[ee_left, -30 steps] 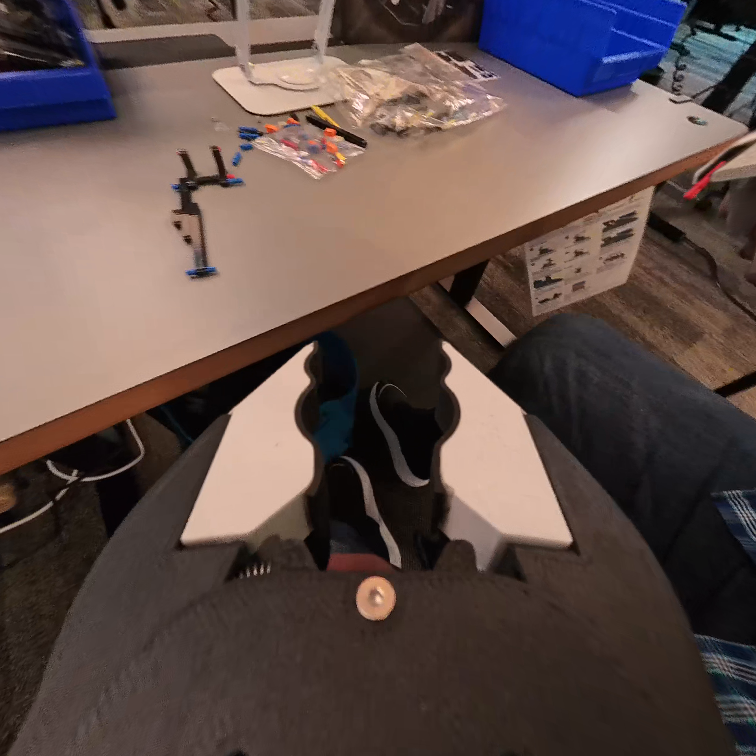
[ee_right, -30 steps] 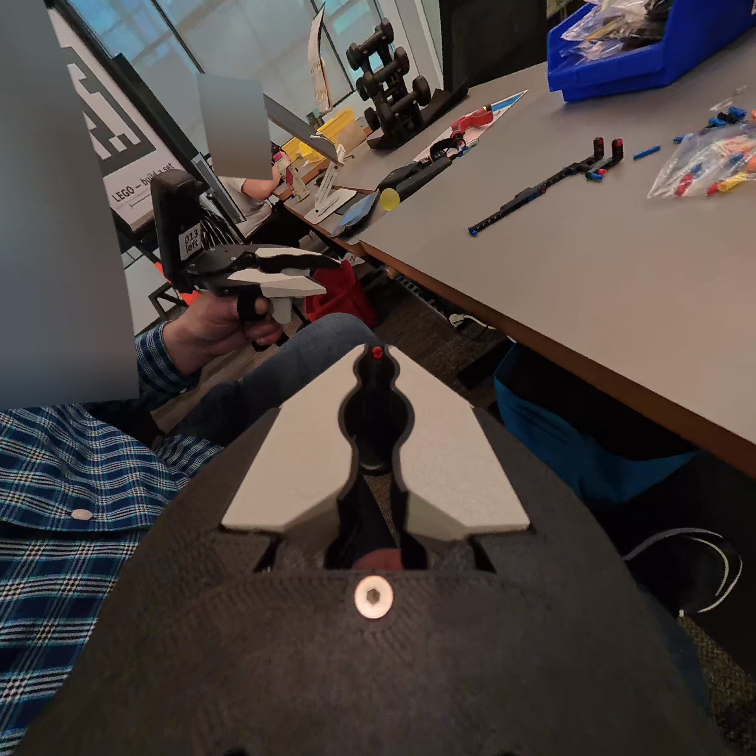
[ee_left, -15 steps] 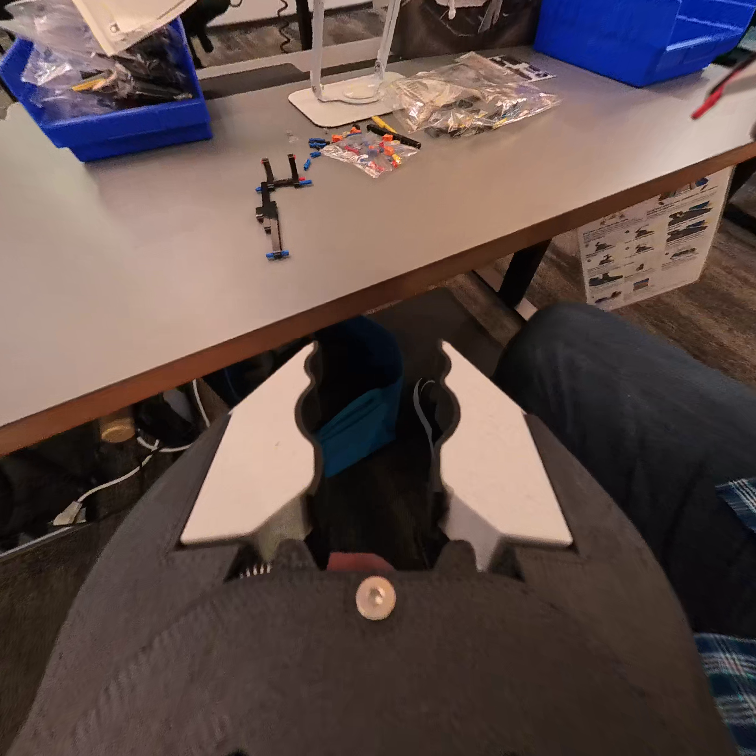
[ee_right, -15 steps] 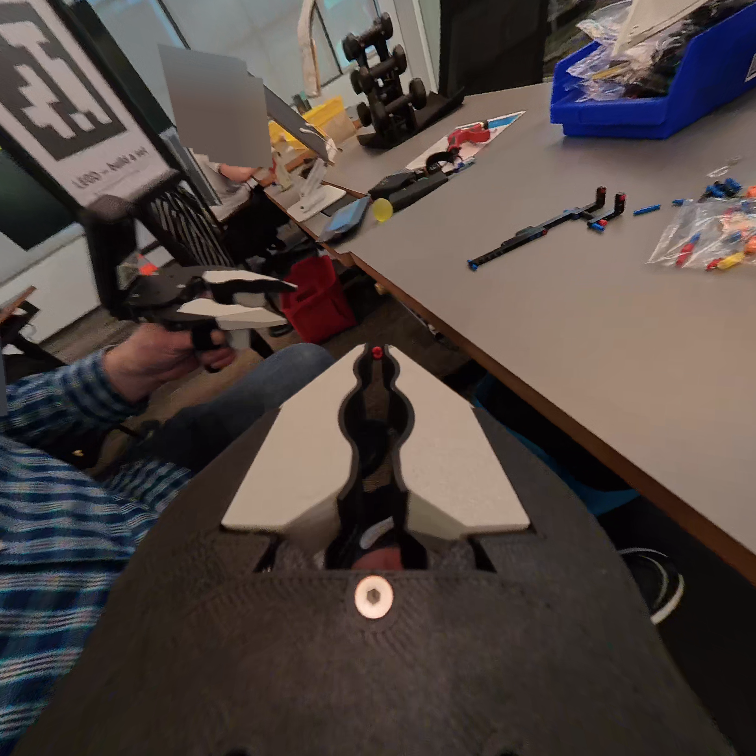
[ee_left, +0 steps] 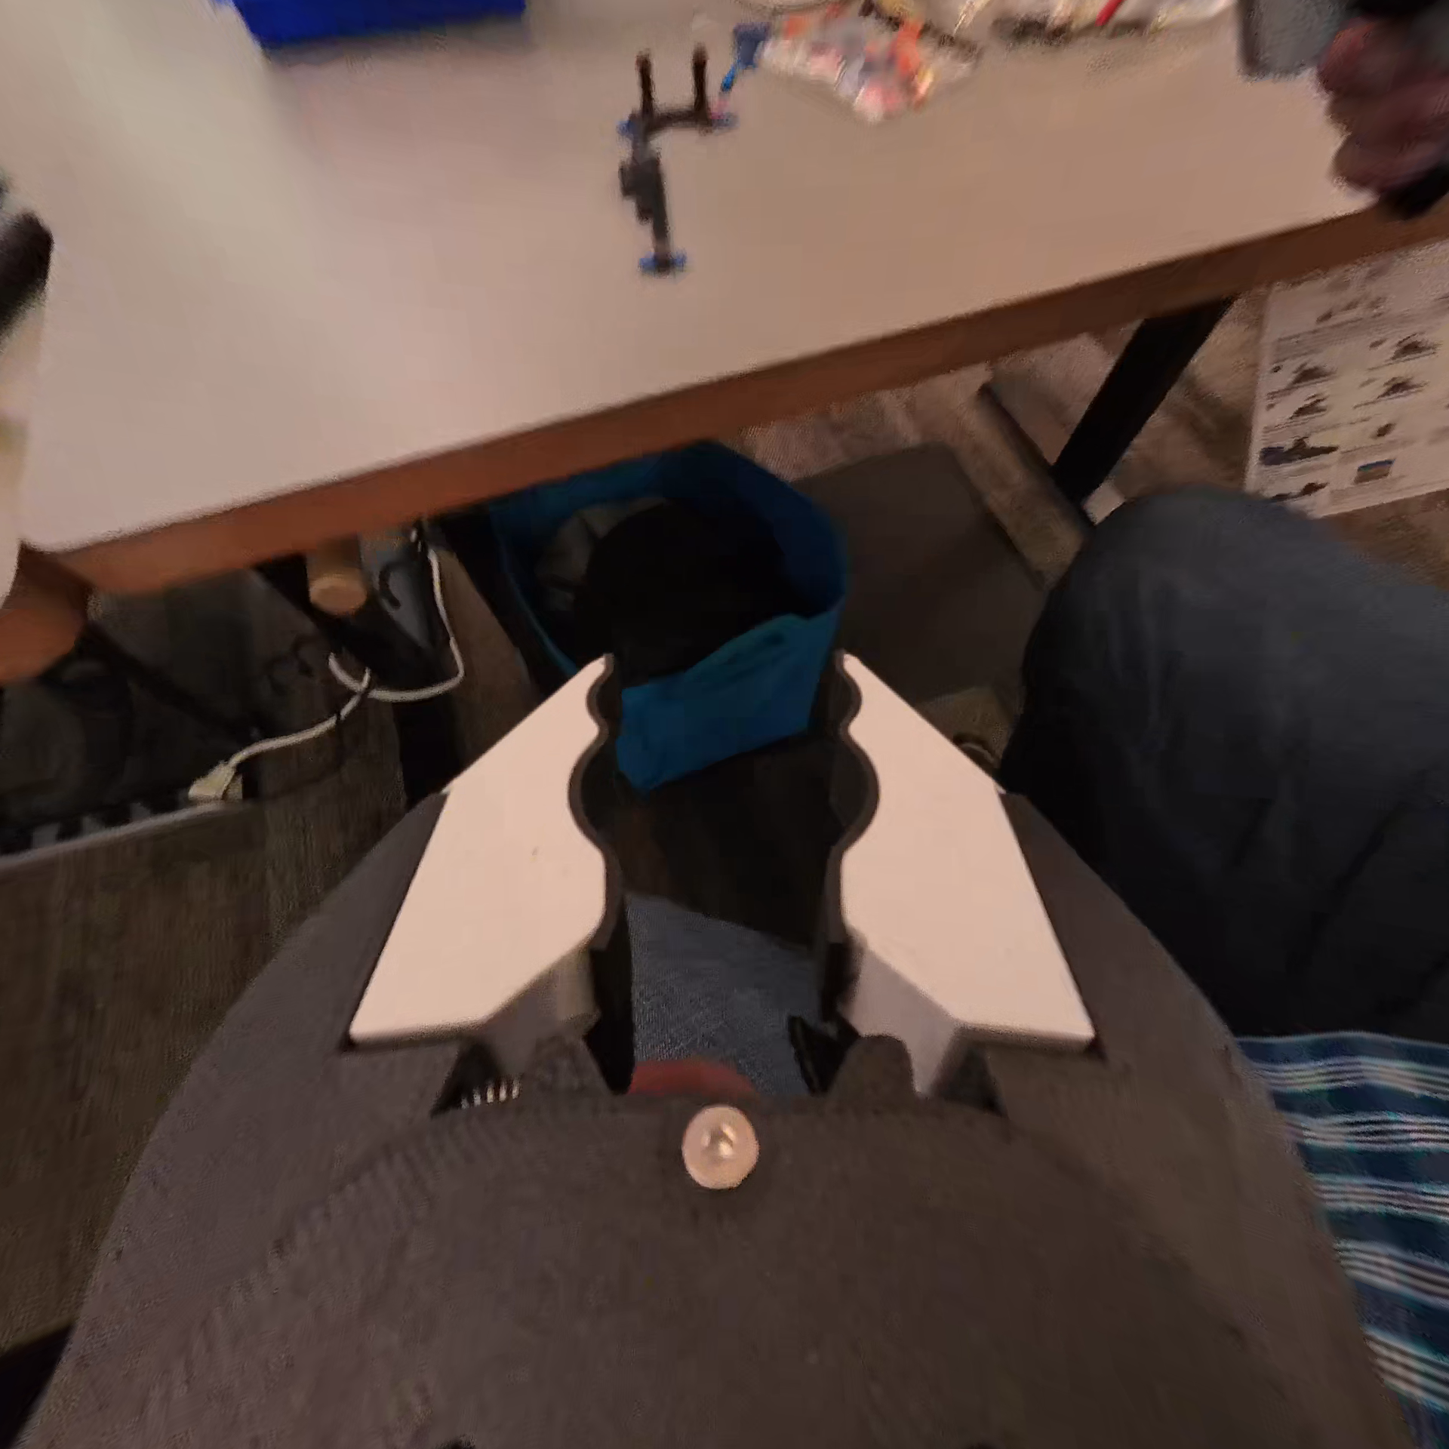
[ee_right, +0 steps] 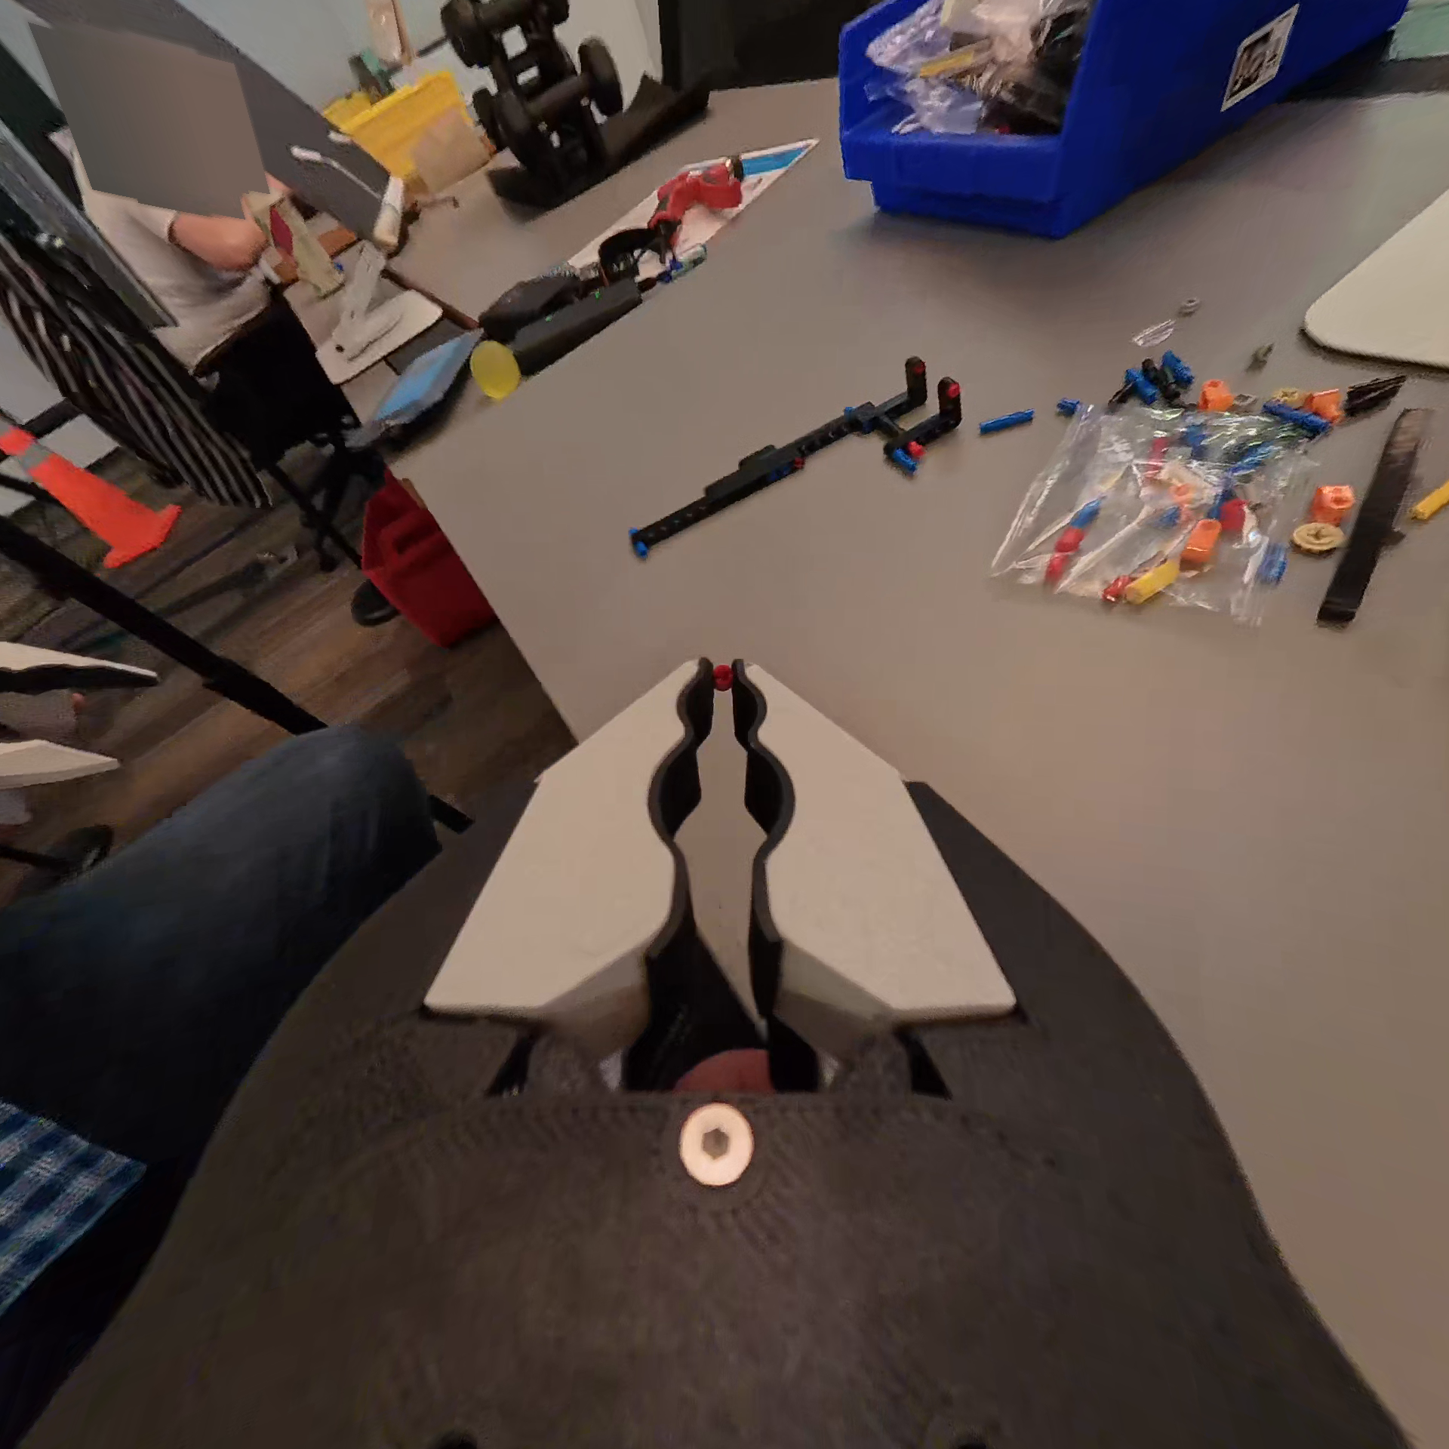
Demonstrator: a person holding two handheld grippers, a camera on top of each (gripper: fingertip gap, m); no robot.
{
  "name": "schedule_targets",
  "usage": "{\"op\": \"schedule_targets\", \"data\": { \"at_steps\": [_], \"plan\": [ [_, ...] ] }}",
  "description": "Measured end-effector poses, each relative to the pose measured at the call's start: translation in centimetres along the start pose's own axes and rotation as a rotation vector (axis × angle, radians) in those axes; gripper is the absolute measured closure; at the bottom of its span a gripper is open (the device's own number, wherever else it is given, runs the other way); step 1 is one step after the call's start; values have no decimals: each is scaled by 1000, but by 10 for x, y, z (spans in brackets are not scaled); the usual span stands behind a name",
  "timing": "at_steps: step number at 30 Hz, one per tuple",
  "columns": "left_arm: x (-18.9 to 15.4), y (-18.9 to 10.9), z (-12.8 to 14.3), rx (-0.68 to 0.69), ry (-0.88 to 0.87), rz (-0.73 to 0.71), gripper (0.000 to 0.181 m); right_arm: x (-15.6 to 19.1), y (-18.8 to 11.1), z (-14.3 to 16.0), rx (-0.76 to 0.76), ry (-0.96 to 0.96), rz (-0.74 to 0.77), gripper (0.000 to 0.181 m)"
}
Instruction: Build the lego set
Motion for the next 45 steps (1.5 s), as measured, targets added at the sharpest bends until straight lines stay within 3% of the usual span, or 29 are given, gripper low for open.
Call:
{"op": "schedule_targets", "data": {
  "at_steps": [1,5,8,11,13,16,19,22,26,29,37,45],
  "plan": [
    [5,5,12,34,-8,-19,130,-9,8,1,18,4,-23,180],
    [48,13,42,68,-131,-142,135,-37,35,6,61,127,-154,180],
    [77,20,86,185,-230,-229,134,-44,38,0,62,164,-210,180],
    [90,21,121,272,-293,-280,133,-58,41,-5,53,248,-214,180],
    [97,10,122,259,-286,-323,136,-60,46,-2,93,271,-211,180],
    [94,-8,161,373,-386,-385,137,-59,50,4,137,256,-193,180],
    [102,-8,150,398,-429,-369,130,-66,49,0,111,308,-186,180],
    [104,10,122,426,-364,-293,129,-71,51,1,123,346,-175,180],
    [88,38,95,470,-313,-156,124,-75,56,6,163,367,-147,180],
    [63,42,86,517,-302,-47,121,-78,58,9,189,396,-139,180],
    [42,34,95,595,-319,79,121,-82,62,12,222,432,-119,180],
    [38,29,105,599,-320,113,117,-84,64,12,230,466,-139,180]
  ]
}}
Point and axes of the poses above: each gripper's, where its closed fingertips meet, y out along the fingers, z out of its underside, x = y × z across the jaws, the point moved 2 cm from there along -y, back along the fingers, and after that the axes turned 4 degrees about y, right-handed, at the moved point
